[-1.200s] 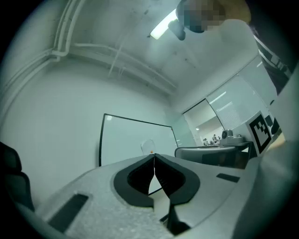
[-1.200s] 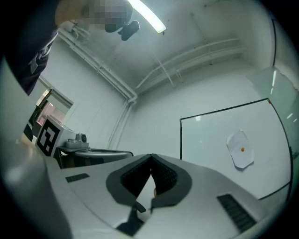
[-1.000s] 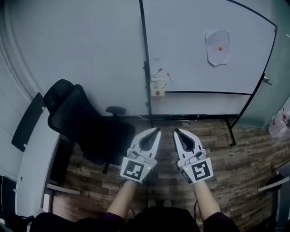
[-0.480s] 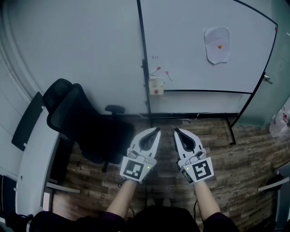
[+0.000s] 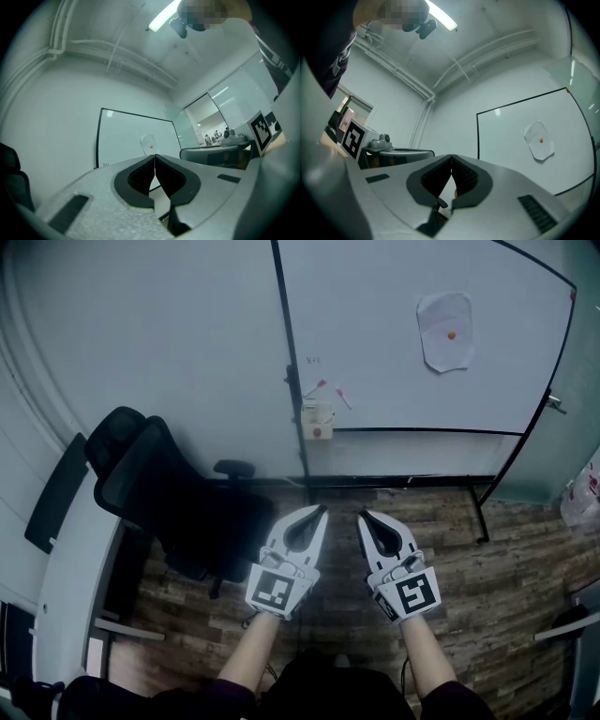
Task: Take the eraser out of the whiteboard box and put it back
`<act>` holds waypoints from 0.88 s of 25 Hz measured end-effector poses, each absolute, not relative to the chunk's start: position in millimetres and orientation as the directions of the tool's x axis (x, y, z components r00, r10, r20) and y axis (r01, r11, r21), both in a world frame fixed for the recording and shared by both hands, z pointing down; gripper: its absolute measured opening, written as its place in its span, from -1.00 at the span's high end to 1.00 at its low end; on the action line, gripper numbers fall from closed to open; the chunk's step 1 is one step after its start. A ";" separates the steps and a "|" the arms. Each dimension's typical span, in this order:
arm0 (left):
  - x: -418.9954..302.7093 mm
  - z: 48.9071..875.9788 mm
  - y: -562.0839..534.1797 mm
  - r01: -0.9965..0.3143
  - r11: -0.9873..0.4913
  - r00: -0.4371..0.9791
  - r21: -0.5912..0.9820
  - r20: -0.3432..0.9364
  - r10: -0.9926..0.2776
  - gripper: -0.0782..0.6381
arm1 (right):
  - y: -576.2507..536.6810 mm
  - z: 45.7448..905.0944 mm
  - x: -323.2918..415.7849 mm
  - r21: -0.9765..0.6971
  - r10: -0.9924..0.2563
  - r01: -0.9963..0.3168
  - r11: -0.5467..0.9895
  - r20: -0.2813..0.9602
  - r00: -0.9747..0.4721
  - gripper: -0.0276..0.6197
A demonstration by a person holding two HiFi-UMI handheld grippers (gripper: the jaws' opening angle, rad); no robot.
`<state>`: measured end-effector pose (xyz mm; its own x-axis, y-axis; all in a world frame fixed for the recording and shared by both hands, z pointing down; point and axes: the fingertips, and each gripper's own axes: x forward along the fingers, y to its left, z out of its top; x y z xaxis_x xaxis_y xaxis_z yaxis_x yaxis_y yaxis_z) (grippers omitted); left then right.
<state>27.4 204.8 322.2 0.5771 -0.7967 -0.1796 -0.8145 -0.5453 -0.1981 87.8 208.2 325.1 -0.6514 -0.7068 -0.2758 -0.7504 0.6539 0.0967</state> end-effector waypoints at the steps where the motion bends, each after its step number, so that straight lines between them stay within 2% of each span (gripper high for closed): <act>1: 28.0 324.0 201.0 -0.816 -0.544 0.575 -0.197 -0.177 -0.798 0.77 | 204.6 327.5 89.3 0.093 -0.708 -0.750 0.655 -0.272 -0.652 0.91; 22: -17.1 335.9 53.4 -0.788 -0.588 0.614 -0.183 -0.160 -0.773 0.76 | 58.7 331.7 45.1 0.085 -0.748 -0.781 0.618 -0.243 -0.618 0.91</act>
